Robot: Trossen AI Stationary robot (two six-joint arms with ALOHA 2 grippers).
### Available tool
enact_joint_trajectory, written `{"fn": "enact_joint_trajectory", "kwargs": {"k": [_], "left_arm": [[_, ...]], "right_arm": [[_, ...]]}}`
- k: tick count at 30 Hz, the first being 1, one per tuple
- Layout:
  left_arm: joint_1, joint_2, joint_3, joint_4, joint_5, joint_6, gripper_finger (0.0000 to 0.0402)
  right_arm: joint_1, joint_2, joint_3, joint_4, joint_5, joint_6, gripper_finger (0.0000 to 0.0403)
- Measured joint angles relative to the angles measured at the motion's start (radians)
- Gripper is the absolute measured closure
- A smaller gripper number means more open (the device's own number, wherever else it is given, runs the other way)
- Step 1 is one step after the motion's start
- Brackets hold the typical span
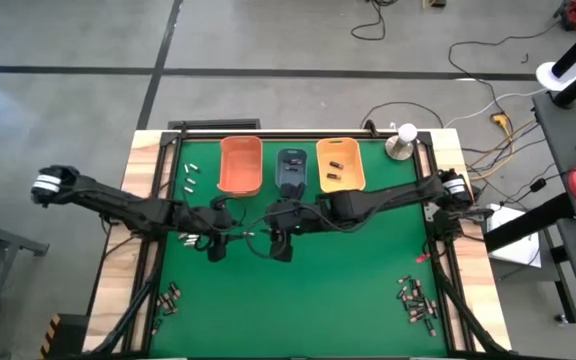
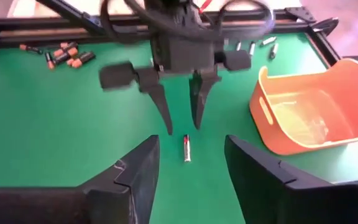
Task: Sort batteries
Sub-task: Put the silver battery into the orange bin
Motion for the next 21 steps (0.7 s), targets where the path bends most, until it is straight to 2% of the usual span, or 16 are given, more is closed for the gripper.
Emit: {"fn": "enact_joint_trajectory", "kwargs": {"k": [4, 9, 13, 21], "left_arm": [[0.023, 0.066, -0.046, 0.171, 0.044, 0.045, 0.025], [0.053, 0.169, -0.06, 0.204, 0.048, 0.115, 0.0257], [0.086, 0.266, -0.06, 0.255, 0.111, 0.147, 0.0269], [0.109, 0.4, -0.048, 0.332, 0.179, 0.128, 0.0305]], "right_arm": [[0.012, 0.0, 0.0, -0.003, 0.008, 0.037, 0.0239], [0.02, 0.01, -0.001, -0.027, 0.008, 0.083, 0.0247], [0.02, 0.007, -0.001, -0.018, 0.007, 0.09, 0.0252], [0.02, 0.007, -0.001, -0.023, 0.007, 0.121, 0.0263]]}}
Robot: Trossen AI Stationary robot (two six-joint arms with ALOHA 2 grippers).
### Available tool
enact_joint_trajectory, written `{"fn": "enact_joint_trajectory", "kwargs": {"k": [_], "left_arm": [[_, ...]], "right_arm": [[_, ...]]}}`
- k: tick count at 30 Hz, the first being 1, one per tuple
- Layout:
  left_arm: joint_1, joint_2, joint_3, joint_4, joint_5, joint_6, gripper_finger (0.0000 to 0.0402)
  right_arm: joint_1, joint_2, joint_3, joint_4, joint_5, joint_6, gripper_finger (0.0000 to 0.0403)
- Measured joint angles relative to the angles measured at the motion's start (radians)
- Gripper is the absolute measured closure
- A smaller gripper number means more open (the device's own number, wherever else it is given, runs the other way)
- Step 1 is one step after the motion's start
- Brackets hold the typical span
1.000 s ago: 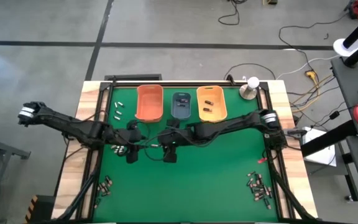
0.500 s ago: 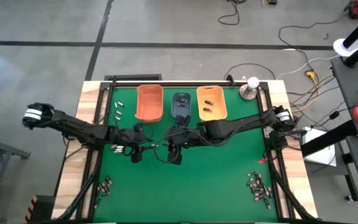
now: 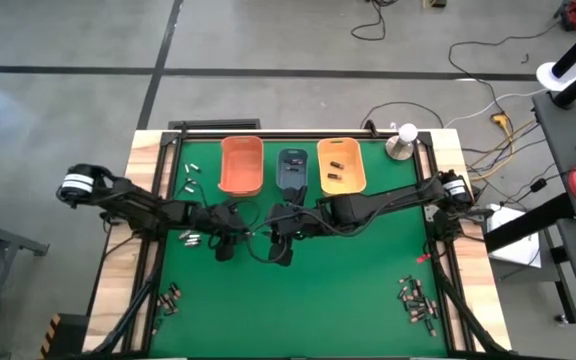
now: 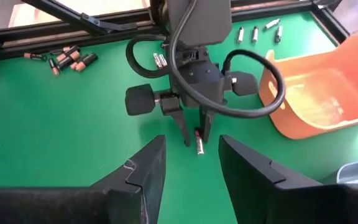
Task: Sort batteries
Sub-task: Put the silver battery into the orange bin
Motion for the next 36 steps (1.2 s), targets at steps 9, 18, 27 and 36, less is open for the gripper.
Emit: {"fn": "enact_joint_trajectory", "kwargs": {"k": [9, 18, 27, 36], "left_arm": [[0.002, 0.026, -0.011, 0.023, 0.01, -0.01, 0.039], [0.001, -0.13, 0.016, -0.134, 0.037, -0.089, 0.0387], [0.019, -0.366, 0.292, -0.518, 0.031, 0.066, 0.0387], [0.349, -0.457, 0.465, -0.729, 0.057, 0.254, 0.0387]], "right_arm": [[0.0, -0.001, 0.0, 0.001, 0.0, 0.01, 0.0276], [-0.035, -0.086, 0.0, 0.004, 0.001, -0.064, 0.0292], [-0.116, -0.207, 0.0, -0.004, 0.003, -0.07, 0.0321], [-0.132, -0.218, 0.0, -0.053, 0.004, -0.061, 0.0349]]}}
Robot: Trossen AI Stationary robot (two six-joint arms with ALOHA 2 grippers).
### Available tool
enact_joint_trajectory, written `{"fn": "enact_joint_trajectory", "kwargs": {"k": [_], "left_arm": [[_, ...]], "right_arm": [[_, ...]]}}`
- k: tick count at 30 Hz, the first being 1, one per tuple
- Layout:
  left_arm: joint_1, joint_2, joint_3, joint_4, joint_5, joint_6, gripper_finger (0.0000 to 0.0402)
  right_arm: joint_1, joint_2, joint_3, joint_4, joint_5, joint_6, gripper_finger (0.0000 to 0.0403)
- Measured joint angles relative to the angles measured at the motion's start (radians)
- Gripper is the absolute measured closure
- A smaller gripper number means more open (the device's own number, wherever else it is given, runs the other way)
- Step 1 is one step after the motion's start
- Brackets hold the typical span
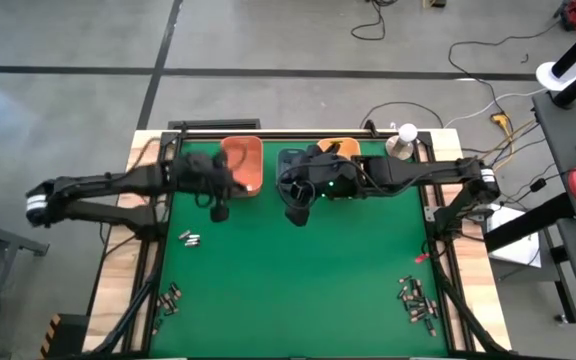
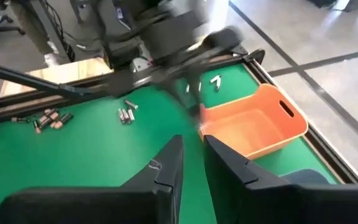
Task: Sort batteries
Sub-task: Put the silver battery into the orange bin
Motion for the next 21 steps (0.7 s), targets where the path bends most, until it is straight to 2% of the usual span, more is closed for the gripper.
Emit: {"fn": "enact_joint_trajectory", "kwargs": {"k": [5, 9, 15, 21], "left_arm": [[0.286, 0.122, 0.058, -0.047, 0.108, 0.056, 0.0387], [0.428, 0.259, 0.11, -0.068, 0.142, 0.104, 0.0387], [0.46, 0.433, 0.163, -0.055, 0.151, 0.116, 0.0387], [0.461, 0.542, 0.202, -0.051, 0.139, 0.065, 0.0387]], "right_arm": [[-0.001, 0.036, 0.0, 0.006, 0.051, 0.001, 0.036], [-0.008, 0.06, 0.0, 0.01, 0.051, 0.001, 0.0365], [-0.027, 0.069, 0.0, -0.006, 0.049, -0.09, 0.0365], [-0.093, 0.027, 0.0, -0.031, 0.05, -0.222, 0.0365]]}}
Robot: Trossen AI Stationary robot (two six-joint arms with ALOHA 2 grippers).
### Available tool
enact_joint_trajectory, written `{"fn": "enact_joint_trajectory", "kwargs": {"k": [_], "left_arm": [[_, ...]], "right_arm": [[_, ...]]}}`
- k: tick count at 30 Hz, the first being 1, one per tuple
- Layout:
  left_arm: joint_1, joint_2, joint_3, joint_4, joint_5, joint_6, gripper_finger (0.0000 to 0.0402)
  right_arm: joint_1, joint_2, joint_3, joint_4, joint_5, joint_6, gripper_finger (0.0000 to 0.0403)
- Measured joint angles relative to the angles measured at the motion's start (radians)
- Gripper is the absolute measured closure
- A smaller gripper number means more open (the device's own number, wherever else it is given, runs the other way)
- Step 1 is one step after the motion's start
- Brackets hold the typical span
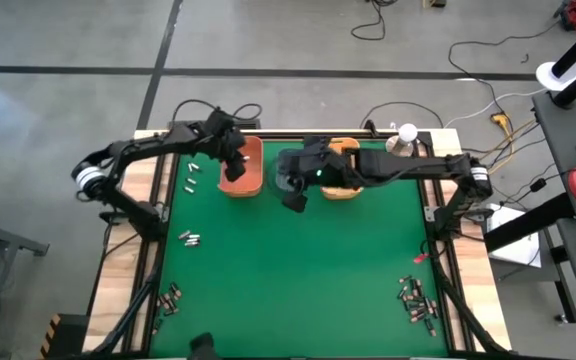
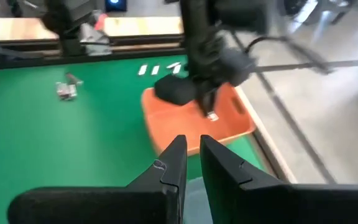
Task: Sort batteries
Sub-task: Put the silver battery into the orange bin
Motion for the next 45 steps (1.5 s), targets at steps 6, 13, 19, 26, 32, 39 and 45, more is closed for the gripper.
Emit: {"fn": "enact_joint_trajectory", "kwargs": {"k": [6, 13, 19, 26, 32, 39, 45], "left_arm": [[0.001, 0.079, 0.047, 0.01, -0.097, -0.058, 0.0387], [0.002, 0.173, 0.054, 0.024, -0.109, -0.072, 0.0387], [0.002, 0.219, 0.054, 0.055, -0.109, -0.114, 0.0387], [0.001, 0.252, 0.058, 0.057, -0.129, -0.111, 0.0386], [0.001, 0.244, 0.055, 0.053, -0.15, -0.113, 0.0356], [0.001, 0.225, 0.051, 0.041, -0.154, -0.112, 0.0281], [-0.002, 0.129, 0.104, -0.038, -0.085, -0.083, 0.0244]], "right_arm": [[-0.066, -0.049, 0.0, -0.022, 0.0, -0.064, 0.0365], [-0.1, -0.092, 0.0, -0.058, 0.0, -0.115, 0.0365], [-0.099, -0.095, 0.0, -0.104, -0.001, -0.118, 0.0365], [-0.099, -0.087, 0.0, -0.137, -0.004, -0.091, 0.0365], [-0.097, -0.089, 0.0, -0.157, -0.01, -0.038, 0.0365], [-0.096, -0.09, 0.0, -0.157, -0.01, -0.037, 0.0365], [-0.097, -0.092, 0.0, -0.157, -0.01, -0.061, 0.0365]]}}
